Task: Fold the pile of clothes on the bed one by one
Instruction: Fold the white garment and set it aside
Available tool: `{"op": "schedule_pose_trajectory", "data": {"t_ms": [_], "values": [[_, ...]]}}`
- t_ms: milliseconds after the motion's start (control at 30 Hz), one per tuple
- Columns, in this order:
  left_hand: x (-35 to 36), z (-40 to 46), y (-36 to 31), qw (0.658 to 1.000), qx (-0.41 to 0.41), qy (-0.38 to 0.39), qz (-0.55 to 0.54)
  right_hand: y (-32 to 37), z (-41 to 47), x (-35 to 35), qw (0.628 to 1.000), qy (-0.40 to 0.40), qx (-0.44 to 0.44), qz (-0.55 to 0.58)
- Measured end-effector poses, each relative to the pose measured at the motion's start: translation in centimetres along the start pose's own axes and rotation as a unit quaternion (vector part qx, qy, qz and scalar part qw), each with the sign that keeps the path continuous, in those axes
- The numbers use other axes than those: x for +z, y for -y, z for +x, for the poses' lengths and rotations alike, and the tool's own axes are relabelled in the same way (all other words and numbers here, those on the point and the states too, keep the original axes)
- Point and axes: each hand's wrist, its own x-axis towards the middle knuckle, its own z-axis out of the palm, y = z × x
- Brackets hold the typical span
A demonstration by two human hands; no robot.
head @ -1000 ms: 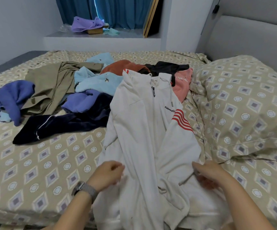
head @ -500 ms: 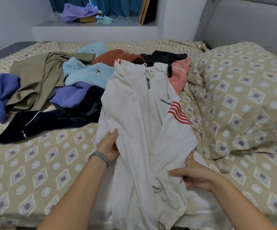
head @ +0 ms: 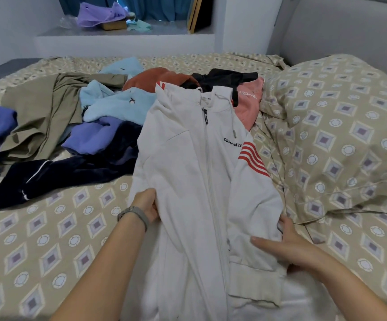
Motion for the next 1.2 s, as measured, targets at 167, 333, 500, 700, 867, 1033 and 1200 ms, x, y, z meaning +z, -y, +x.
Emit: {"op": "schedule_pose_trajectory", "data": {"t_ms": [167, 333, 500, 700, 867, 1033, 1200], "values": [[-0.2, -0.4, 0.3, 0.998, -0.043, 0.04, 0.031, -1.9, -2.4, 1.3, 0.996, 0.018, 0.021, -0.088], [-0.2, -0.4, 1.5, 0.994, 0.019, 0.051, 0.099, -2.7, -3.6, -1.0, 0.982, 0.178, 0.056, 0.039], [-0.4, -0.7, 1.6, 0.981, 0.103, 0.072, 0.147, -3.5, -4.5, -1.9, 0.954, 0.259, 0.051, -0.146], [-0.8, 0.2, 0.9, 0.975, -0.034, 0.116, -0.184, -0.5, 0.3, -2.2, 0.995, -0.002, 0.064, 0.077], [-0.3, 0.4, 0.8, 0.969, -0.041, 0.1, -0.22, 2.2, 5.9, -1.8, 0.951, -0.104, 0.051, 0.288], [-0.7, 2.6, -0.2, 0.968, 0.084, 0.046, -0.23, 2.6, 9.0, -1.5, 0.933, -0.156, -0.004, 0.324], [-2.2, 4.0, -3.0, 0.972, 0.174, 0.065, -0.145, 2.9, 9.2, -0.9, 0.943, -0.137, -0.032, 0.303]]}}
